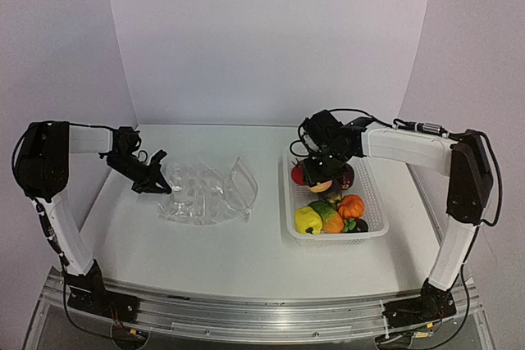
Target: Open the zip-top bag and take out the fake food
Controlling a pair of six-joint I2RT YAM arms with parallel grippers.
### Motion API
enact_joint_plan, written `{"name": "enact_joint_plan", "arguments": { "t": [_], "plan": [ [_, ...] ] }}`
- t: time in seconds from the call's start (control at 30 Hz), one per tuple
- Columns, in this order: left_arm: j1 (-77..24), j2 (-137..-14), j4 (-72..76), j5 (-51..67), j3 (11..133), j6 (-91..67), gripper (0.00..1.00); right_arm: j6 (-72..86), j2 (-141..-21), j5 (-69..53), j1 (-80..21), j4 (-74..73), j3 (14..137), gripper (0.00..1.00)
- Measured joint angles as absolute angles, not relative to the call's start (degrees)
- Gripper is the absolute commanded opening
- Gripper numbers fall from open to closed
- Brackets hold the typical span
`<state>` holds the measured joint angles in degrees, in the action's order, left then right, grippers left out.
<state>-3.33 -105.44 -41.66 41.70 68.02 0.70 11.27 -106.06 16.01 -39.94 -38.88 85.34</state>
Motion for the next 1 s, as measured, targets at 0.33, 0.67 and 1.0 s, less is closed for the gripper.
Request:
{"name": "enact_joint_plan", "arguments": {
  "t": [0.33,0.67,1.0],
  "plan": [
    [-3.60,-109.02,-42.14,38.58,71.59,8.75,0.00,12.46,-108.14,12.22,-39.94,-40.35,88.28,0.91],
    [-3.60,-109.80,-43.67,38.59,72.90,13.20,0.02,12.71,-107.64,14.19,-39.47,-41.03,89.36,0.94],
    [-3.70,-110.78,-45.15,38.23,75.18,17.37,0.48,13.57,-97.34,18.67,-27.52,-41.41,85.61,0.94]
  ]
}}
